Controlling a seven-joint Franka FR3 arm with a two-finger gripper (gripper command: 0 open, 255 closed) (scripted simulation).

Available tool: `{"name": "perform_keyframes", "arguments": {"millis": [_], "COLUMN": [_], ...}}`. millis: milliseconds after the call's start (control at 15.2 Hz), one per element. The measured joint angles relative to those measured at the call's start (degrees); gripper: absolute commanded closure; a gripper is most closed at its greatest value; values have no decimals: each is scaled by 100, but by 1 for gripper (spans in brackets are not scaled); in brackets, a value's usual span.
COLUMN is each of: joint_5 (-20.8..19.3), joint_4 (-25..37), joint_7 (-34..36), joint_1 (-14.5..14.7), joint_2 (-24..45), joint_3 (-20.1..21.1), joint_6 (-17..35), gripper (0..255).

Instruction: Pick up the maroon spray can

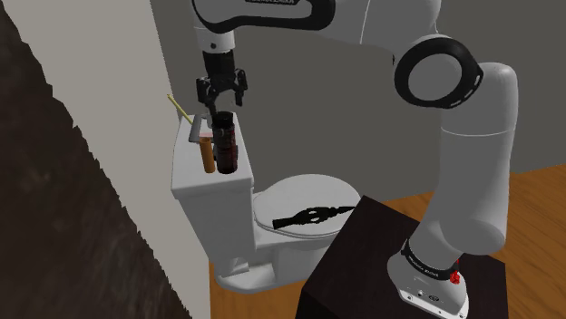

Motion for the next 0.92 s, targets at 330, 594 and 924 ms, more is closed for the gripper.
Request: {"name": "perform_keyframes", "arguments": {"millis": [330,594,924], "joint_5": [-79,-65,-58], "joint_4": [1049,533,347], "joint_7": [138,174,170], "joint_1": [154,134,115], "joint_2": [830,725,671], "joint_3": [-8,-2,-2], "joint_6": [-323,82,224], "gripper": [0,0,255]}}
